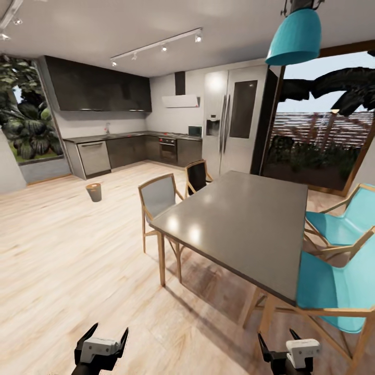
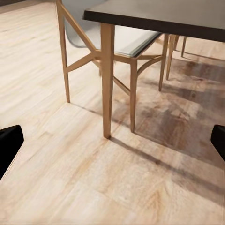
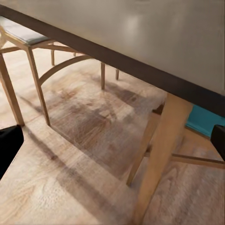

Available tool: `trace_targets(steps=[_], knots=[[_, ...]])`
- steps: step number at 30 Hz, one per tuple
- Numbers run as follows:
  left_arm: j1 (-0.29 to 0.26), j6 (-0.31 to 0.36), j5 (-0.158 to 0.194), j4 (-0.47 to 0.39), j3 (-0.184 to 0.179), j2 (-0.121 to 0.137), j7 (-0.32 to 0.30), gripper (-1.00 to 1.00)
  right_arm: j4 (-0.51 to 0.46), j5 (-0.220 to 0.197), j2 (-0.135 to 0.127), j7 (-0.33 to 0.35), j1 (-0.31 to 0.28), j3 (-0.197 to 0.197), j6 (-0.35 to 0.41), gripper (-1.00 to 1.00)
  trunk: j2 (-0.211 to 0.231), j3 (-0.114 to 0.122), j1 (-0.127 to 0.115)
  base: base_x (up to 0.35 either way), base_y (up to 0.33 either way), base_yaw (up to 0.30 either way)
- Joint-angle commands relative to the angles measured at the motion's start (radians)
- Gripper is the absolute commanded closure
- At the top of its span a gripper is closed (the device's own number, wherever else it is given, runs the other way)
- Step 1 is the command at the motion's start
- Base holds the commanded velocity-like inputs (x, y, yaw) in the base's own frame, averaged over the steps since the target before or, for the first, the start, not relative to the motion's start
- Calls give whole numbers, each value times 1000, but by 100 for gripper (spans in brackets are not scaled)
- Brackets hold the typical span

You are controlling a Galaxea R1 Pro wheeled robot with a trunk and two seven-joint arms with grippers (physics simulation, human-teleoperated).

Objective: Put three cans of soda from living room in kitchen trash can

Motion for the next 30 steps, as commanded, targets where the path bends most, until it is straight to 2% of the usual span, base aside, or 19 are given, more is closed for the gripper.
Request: trace_targets(steps=[1, 30], knots=[[0, 0, 0, 0, 0, 0, 0, -100, 0, 0, 0, 0, 0, 0, 0, -100, 0, 0, 0, 0, 309, 50], [2, 0, -1, 0, -1, 2, -3, -100, 15, 3, 0, 0, -1, 6, 0, -100, 0, -7, 0, 0, 311, 20]])
